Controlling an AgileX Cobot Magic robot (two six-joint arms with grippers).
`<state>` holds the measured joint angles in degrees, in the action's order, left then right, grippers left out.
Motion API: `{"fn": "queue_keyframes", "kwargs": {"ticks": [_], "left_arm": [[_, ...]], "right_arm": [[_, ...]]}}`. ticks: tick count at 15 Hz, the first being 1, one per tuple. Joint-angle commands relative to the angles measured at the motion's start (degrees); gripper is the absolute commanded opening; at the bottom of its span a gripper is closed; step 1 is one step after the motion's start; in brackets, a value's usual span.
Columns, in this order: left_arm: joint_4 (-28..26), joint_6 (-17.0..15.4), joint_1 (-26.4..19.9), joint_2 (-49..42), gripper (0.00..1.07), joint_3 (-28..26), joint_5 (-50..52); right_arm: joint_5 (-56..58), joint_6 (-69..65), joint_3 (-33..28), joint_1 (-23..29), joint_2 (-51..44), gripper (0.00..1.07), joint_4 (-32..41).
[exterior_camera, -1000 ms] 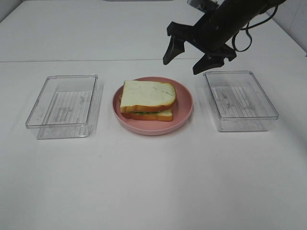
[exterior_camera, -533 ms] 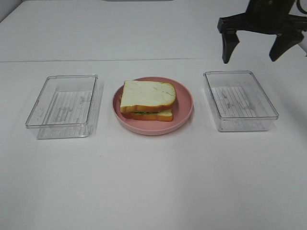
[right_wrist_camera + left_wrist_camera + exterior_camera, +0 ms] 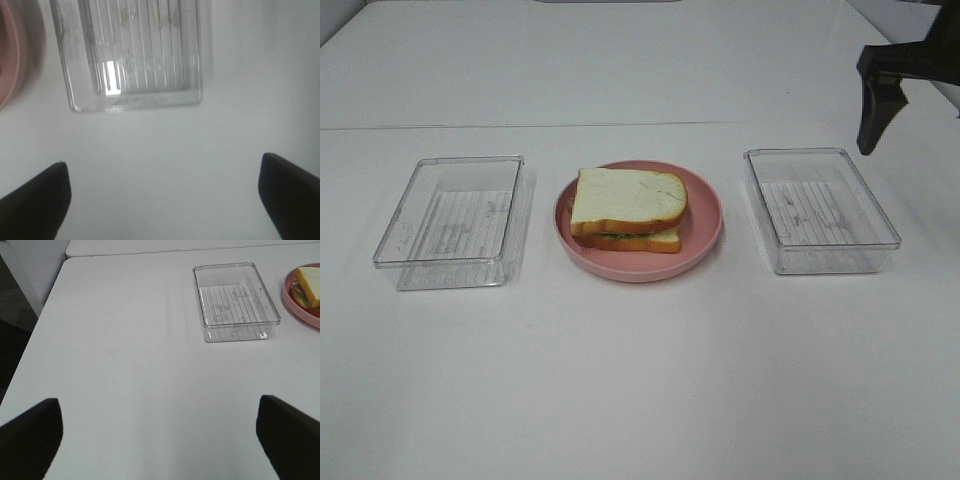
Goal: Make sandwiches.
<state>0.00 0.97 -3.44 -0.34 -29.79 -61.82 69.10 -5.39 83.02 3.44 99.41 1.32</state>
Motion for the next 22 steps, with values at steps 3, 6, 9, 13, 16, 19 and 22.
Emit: {"fn": "queue_keyframes", "kwargs": {"ticks": [3,6,9,13,16,19,22], "left_arm": [[-0.3,0.1,-0.2,-0.8,0.98,0.2,0.2],[-0.3,0.1,-0.2,-0.8,0.98,0.2,0.2],[0.0,0.1,-0.2,-1.0,0.98,0.2,0.2],[0.0,0.1,-0.2,-1.0,0.98,0.2,0.2],[0.0,0.1,-0.2,-1.0,0.98,0.2,0.2],[0.0,0.1,-0.2,-1.1,0.98,0.2,0.2],[0.0,0.1,-0.2,-1.1,0.98,0.2,0.2]], "right_arm": [[-5.9,-0.7,-26.7,-0.2,-35.1,0.96,1.0],[-6.3,-1.0,-38.7,-0.2,-57.4,0.96,1.0],[-6.5,-0.4,-46.7,-0.2,-77.1,0.96,1.0],[-6.2,1.0,-56.4,-0.2,-94.9,0.96,1.0],[-6.1,3.2,-57.2,-0.2,-101.6,0.96,1.1],[-6.1,4.0,-57.2,-0.2,-101.5,0.96,1.3],[-6.1,4.4,-57.2,-0.2,-101.5,0.96,-0.7]]}}
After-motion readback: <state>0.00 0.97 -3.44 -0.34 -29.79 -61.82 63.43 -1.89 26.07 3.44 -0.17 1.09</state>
